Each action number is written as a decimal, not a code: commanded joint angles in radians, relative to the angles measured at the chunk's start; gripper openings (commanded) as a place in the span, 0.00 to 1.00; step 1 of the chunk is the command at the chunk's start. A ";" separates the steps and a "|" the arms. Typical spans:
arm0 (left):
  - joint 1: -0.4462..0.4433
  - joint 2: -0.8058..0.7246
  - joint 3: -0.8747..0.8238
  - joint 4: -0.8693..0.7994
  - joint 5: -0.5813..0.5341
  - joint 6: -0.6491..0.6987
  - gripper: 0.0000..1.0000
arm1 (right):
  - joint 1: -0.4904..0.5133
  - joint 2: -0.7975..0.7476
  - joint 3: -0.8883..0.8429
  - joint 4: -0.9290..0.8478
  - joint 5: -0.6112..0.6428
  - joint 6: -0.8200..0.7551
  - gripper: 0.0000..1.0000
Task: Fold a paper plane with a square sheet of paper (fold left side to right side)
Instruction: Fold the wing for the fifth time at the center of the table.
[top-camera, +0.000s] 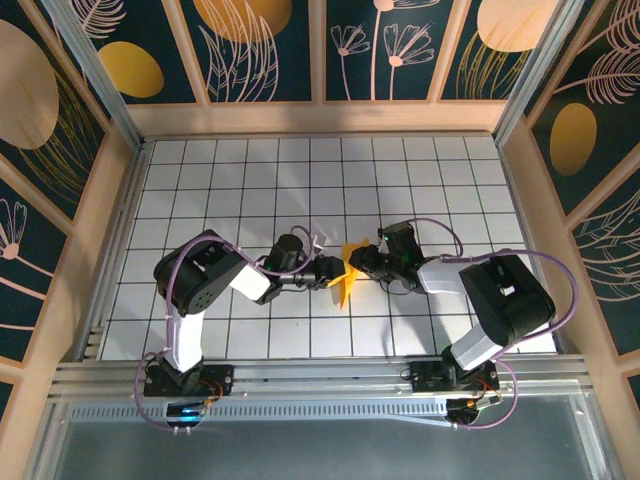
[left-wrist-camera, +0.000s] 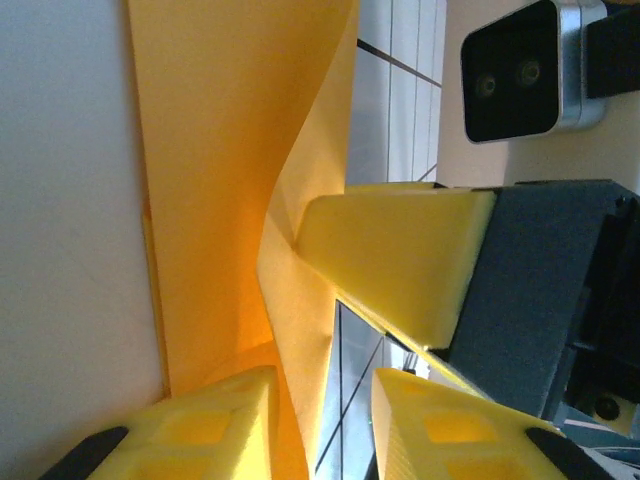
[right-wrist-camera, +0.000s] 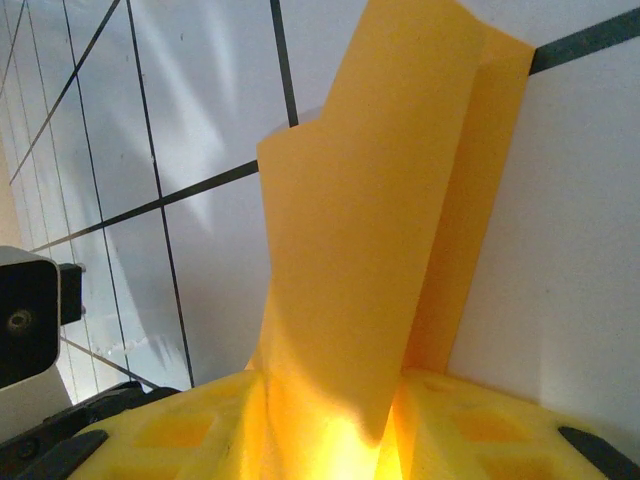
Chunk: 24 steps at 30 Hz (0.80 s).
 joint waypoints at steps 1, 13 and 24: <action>0.005 0.004 0.035 -0.122 -0.031 0.091 0.25 | 0.014 0.035 0.012 -0.037 0.050 -0.022 0.39; 0.004 0.011 0.078 -0.230 -0.080 0.159 0.09 | 0.015 0.038 0.020 -0.053 0.054 -0.031 0.39; 0.005 0.021 0.091 -0.305 -0.123 0.204 0.06 | 0.015 0.036 0.027 -0.069 0.058 -0.042 0.39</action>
